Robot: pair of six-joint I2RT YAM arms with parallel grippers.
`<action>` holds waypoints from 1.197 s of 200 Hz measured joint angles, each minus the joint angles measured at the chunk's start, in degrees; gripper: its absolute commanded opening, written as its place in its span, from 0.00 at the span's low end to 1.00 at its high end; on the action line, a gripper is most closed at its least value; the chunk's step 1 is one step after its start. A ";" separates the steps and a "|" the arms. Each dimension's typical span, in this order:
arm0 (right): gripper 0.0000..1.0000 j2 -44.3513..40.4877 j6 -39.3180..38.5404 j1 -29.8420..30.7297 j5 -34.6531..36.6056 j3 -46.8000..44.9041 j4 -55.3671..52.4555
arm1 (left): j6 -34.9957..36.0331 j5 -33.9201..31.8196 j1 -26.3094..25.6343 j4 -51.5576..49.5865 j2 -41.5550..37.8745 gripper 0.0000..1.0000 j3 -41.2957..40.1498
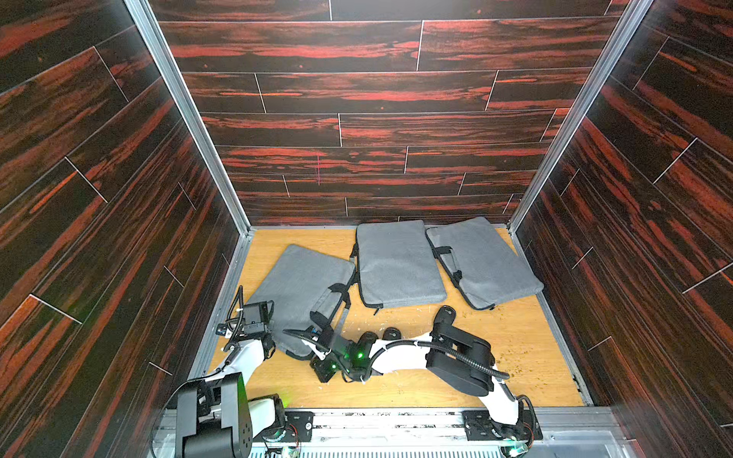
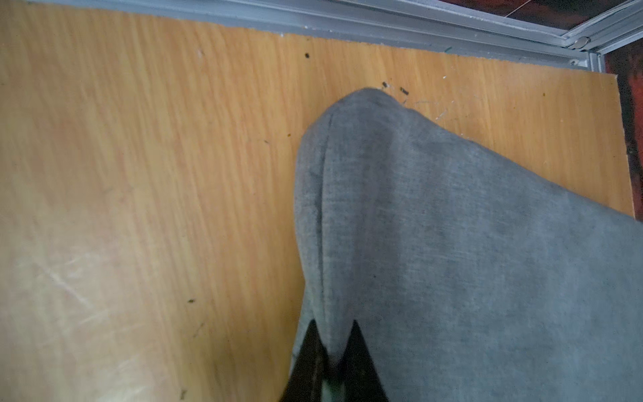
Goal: Put the mouse into the laptop bag
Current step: Unzip the zipper on the zippered laptop bag.
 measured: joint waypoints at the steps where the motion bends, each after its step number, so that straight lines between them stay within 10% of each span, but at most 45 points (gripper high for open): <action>1: 0.00 0.00 0.00 0.07 0.00 0.09 -0.07 | -0.02 0.00 0.00 -0.04 -0.02 0.00 0.00; 84: 0.00 3.65 0.83 -2.60 -0.70 9.73 -8.11 | -2.01 -0.02 -0.02 -3.45 -4.42 0.00 -0.52; 128: 0.00 3.67 0.83 -7.72 0.07 9.79 -9.62 | -3.82 -1.18 -0.11 -7.76 -14.19 0.69 -3.61; 167: 0.00 3.61 0.85 -12.15 3.37 9.51 -9.46 | -3.48 -1.29 -0.11 -8.04 -15.85 0.87 -4.72; 209: 0.00 3.58 1.27 -11.61 4.15 7.26 -7.74 | -3.19 -0.52 -0.11 -4.70 -12.02 0.88 -5.03; 239: 0.00 2.95 1.70 -11.26 4.33 4.70 -4.07 | -2.54 0.31 -0.11 -1.90 -4.85 0.56 -2.75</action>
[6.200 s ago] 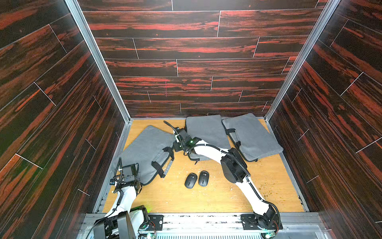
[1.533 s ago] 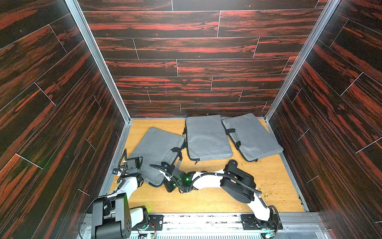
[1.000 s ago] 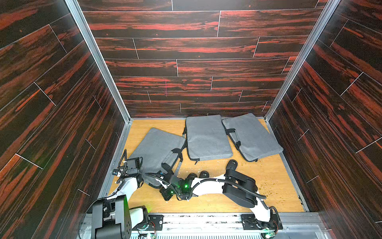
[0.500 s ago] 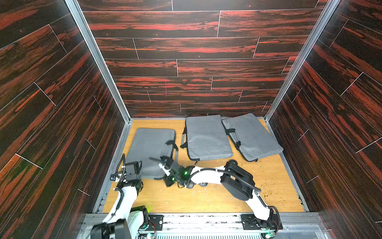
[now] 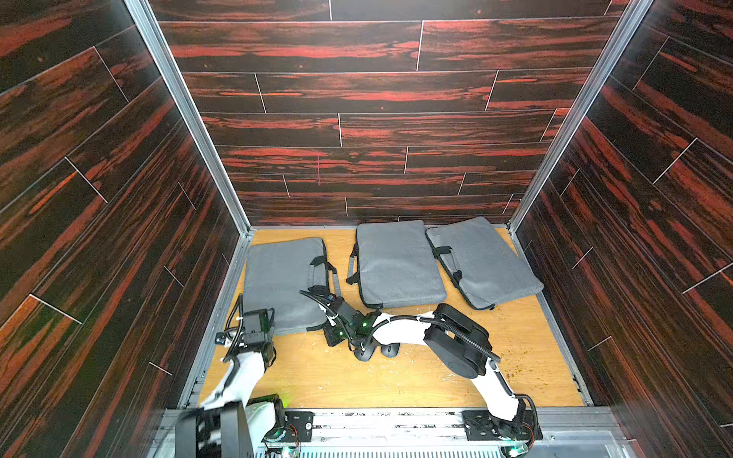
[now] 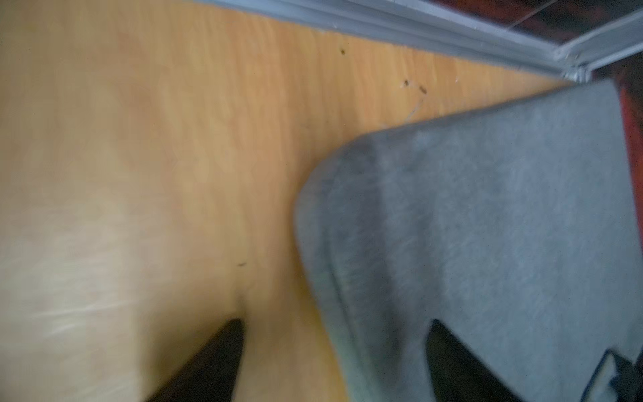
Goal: Put the mouse into the laptop bag
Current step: Unzip the zipper on the zippered laptop bag.
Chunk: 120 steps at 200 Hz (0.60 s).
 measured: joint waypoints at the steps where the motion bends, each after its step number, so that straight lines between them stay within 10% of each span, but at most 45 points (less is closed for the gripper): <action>1: 0.00 -0.07 0.02 0.00 0.02 -0.13 0.13 | 0.20 0.13 0.00 0.02 0.15 0.54 0.07; 24: 0.00 -1.07 0.20 0.66 0.57 -1.92 0.92 | 0.68 1.86 0.00 1.18 4.44 0.16 1.70; 42: 0.00 -1.18 0.20 1.49 1.31 -2.19 1.25 | 0.70 1.88 0.04 2.14 5.09 0.04 2.38; 120: 0.00 0.26 0.20 5.92 1.86 6.51 -4.24 | 0.61 1.31 0.42 2.47 5.42 0.00 2.51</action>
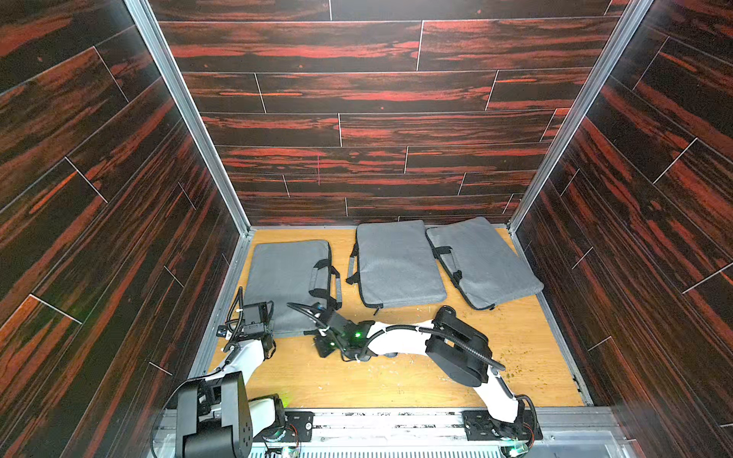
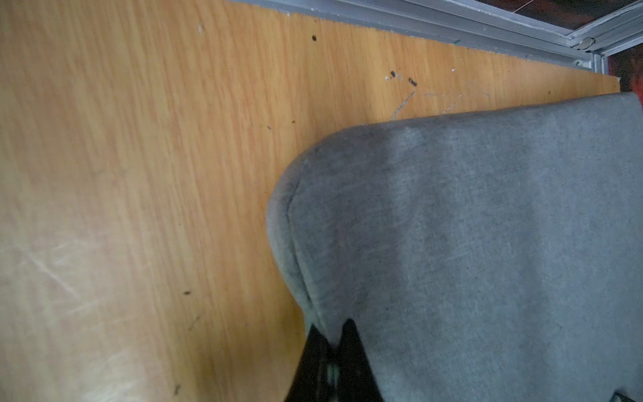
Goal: Put the mouse into the laptop bag
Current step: Unzip the zipper on the zippered laptop bag.
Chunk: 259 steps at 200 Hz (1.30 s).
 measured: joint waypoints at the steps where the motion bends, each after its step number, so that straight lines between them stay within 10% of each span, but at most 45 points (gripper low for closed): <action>1: 0.00 0.15 -0.02 0.07 0.00 0.39 -0.24 | 0.00 -0.02 0.02 0.00 0.00 0.00 0.00; 240: 0.05 6.21 2.80 4.68 3.02 9.42 -8.83 | 0.02 -2.01 0.74 -3.93 -5.92 0.00 -1.79; 259: 0.28 6.21 2.71 4.74 2.73 9.35 -8.98 | 0.48 -1.68 0.74 -4.83 -6.16 0.27 -1.70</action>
